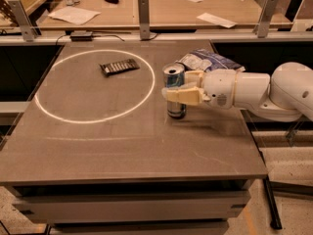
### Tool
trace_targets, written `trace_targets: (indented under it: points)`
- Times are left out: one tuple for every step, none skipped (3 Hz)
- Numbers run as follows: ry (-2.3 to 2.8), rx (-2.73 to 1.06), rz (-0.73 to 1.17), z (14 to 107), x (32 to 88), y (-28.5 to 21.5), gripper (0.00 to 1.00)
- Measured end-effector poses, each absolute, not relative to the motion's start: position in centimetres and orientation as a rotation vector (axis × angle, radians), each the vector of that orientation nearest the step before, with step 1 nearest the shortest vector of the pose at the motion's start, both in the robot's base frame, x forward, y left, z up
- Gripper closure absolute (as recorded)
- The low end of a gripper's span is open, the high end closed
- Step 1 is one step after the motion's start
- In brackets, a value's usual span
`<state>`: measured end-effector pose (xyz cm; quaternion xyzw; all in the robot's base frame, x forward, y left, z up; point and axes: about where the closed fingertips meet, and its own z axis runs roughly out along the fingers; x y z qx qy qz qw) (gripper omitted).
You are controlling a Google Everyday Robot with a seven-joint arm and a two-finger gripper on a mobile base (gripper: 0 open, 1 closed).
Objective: Place redbull can upright
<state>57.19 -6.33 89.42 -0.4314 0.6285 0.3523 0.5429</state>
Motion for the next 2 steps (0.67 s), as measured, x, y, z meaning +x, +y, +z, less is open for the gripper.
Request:
trace_targets:
  points:
    - [1.478,-1.021,0.826,88.89,57.29,-6.79,1.00]
    - [1.481,-1.001,0.820,88.64,57.30,-7.09,0.84]
